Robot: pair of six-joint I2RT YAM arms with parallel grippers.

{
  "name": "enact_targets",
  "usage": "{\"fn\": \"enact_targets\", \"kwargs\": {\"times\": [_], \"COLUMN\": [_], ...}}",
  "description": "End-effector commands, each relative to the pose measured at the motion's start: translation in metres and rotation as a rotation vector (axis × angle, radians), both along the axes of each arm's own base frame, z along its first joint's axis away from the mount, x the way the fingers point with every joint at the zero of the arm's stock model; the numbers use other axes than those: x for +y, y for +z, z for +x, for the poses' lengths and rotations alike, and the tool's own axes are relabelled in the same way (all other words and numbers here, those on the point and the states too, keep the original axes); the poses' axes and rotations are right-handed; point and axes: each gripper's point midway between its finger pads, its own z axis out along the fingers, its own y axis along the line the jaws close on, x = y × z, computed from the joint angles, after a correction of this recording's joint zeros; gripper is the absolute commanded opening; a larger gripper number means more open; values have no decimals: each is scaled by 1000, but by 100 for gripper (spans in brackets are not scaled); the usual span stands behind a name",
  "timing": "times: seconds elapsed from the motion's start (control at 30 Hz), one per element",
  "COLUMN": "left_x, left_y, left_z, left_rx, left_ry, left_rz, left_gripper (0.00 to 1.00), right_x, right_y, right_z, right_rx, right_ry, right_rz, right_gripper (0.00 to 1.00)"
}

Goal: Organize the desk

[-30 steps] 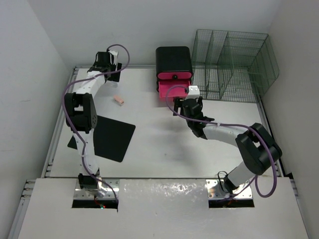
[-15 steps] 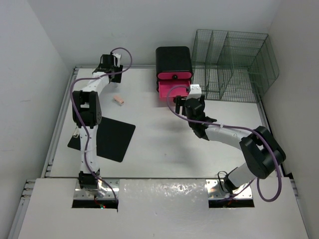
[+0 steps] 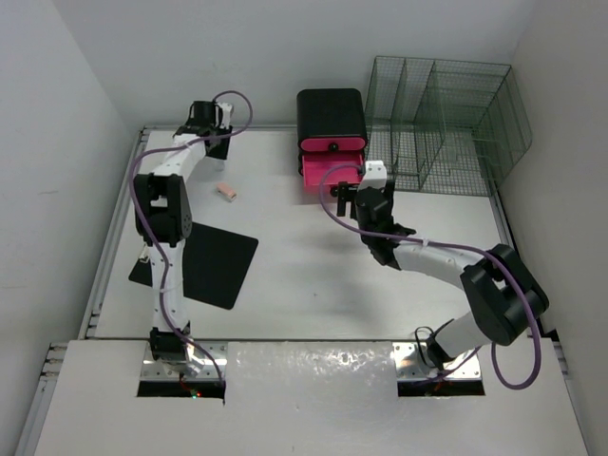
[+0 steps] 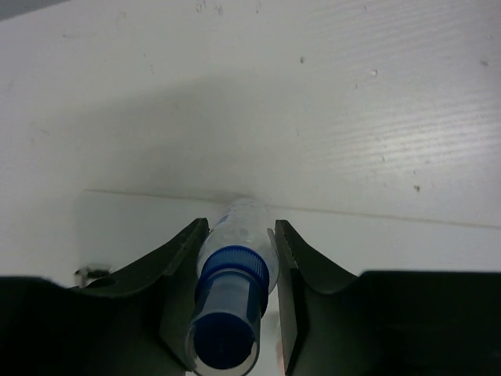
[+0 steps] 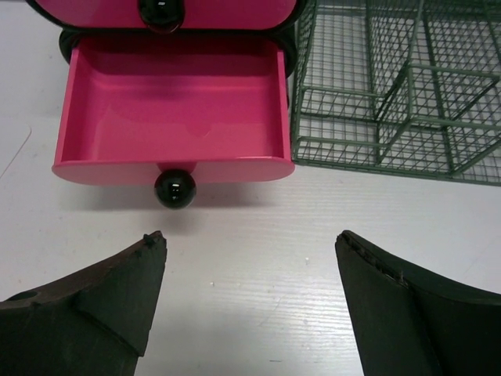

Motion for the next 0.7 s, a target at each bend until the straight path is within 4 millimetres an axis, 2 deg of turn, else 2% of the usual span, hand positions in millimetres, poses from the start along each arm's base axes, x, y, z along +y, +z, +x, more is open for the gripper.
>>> {"fn": "enact_targets", "kwargs": {"times": [0.0, 0.03, 0.07, 0.1, 0.13, 0.2, 0.23, 0.27, 0.3, 0.37, 0.4, 0.43, 0.47, 0.5, 0.53, 0.57, 0.6, 0.67], "left_x": [-23, -43, -52, -67, -97, -122, -153, -158, -184, -197, -207, -222, -232, -249, -256, -264, -279, -290], "left_y": [134, 145, 167, 177, 185, 201, 202, 203, 204, 204, 202, 198, 194, 191, 187, 182, 179, 171], "left_z": [-10, -18, -32, -42, -54, -80, -94, -104, -116, -122, -125, -132, -129, -134, -136, -131, -136, -130], "left_rx": [-198, -209, -235, -247, -259, -253, -241, -212, -207, -204, -205, -193, -186, -184, -174, -175, -183, -193], "left_ry": [-116, -164, -214, -269, -348, -449, -525, -544, -598, -600, -613, -643, -649, -675, -686, -683, -703, -698], "left_rz": [40, 50, 82, 88, 94, 153, 160, 202, 218, 269, 275, 279, 284, 286, 297, 327, 348, 407], "left_gripper": [0, 0, 0, 0, 0, 0, 0, 0, 0, 0, 0, 0, 0, 0, 0, 0, 0, 0], "right_x": [-11, -14, -19, -23, -28, -39, -46, -49, -58, -68, -76, -84, -90, -101, -109, -114, -125, -135], "right_y": [29, 30, 36, 37, 38, 43, 40, 40, 40, 35, 42, 37, 39, 49, 44, 47, 50, 52], "right_z": [1, 0, 0, -1, -2, -3, -2, -2, 0, -5, -9, -15, -18, -23, -30, -33, -40, -48], "right_rx": [-83, -83, -97, -99, -99, -103, -82, -72, -64, -43, -66, -68, -79, -107, -103, -113, -133, -148], "right_ry": [-49, -57, -84, -99, -115, -159, -175, -180, -203, -229, -256, -277, -296, -329, -348, -363, -395, -422], "right_rz": [16, 4, -1, -11, -27, -41, -48, -43, -35, -27, -18, -22, -18, -6, -10, -6, 1, 5], "right_gripper": [86, 87, 87, 86, 88, 90, 90, 90, 90, 90, 90, 90, 90, 90, 90, 90, 90, 90]}}
